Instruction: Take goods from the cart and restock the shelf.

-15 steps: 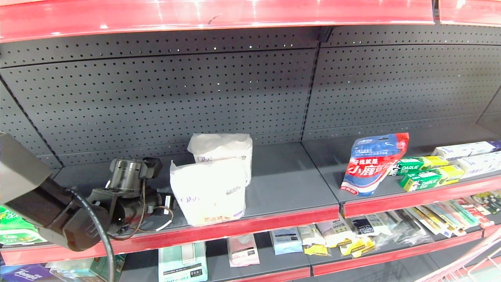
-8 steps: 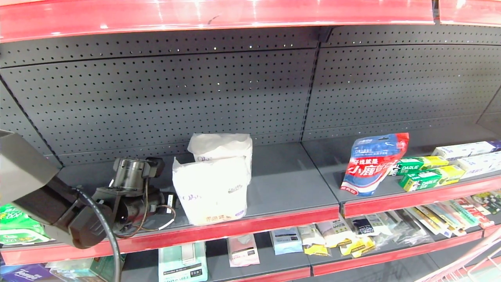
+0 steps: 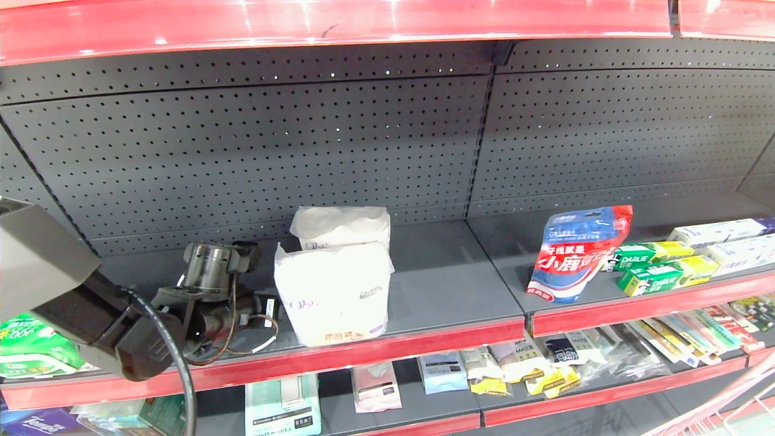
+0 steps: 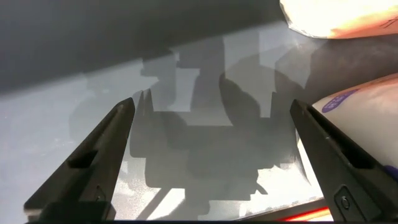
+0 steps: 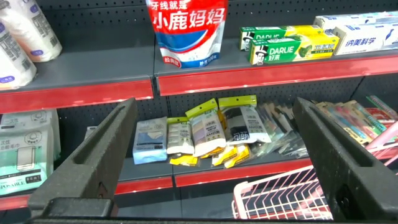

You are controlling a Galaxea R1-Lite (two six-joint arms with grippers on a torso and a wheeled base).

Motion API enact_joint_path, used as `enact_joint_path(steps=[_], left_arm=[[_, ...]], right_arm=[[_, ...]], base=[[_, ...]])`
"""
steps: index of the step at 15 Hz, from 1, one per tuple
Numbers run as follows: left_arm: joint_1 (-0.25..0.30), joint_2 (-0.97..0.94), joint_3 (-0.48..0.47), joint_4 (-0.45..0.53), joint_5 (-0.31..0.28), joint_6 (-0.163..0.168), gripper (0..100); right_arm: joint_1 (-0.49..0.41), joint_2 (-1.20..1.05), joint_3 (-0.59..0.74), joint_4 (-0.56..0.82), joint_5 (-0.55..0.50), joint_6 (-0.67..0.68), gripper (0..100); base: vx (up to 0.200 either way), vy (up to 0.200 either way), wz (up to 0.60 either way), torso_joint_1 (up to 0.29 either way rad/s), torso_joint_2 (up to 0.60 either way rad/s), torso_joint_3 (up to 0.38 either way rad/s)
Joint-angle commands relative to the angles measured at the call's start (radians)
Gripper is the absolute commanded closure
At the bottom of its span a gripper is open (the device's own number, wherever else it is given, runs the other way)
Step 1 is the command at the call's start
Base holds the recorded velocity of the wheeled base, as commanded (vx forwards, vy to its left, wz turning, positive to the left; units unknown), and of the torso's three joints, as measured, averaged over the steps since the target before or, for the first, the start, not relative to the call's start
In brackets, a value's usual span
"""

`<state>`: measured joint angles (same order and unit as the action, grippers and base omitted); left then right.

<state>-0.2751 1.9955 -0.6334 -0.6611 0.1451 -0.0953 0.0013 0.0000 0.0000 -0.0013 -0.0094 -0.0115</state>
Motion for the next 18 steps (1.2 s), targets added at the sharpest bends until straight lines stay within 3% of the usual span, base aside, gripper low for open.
enact_joint_path(steps=[1,18], left_arm=[[-0.001,-0.001,-0.002,0.0,0.001,0.0,0],[-0.003,0.0,-0.002,-0.002,-0.009,0.0,0]], right_arm=[[0.0,0.002,0.0,0.0,0.0,-0.001,0],[0.0,0.002,0.0,0.0,0.0,-0.004,0]], base=[[0.0,0.0,0.0,0.0,0.0,0.0],[0.0,0.0,0.0,0.0,0.0,0.0]])
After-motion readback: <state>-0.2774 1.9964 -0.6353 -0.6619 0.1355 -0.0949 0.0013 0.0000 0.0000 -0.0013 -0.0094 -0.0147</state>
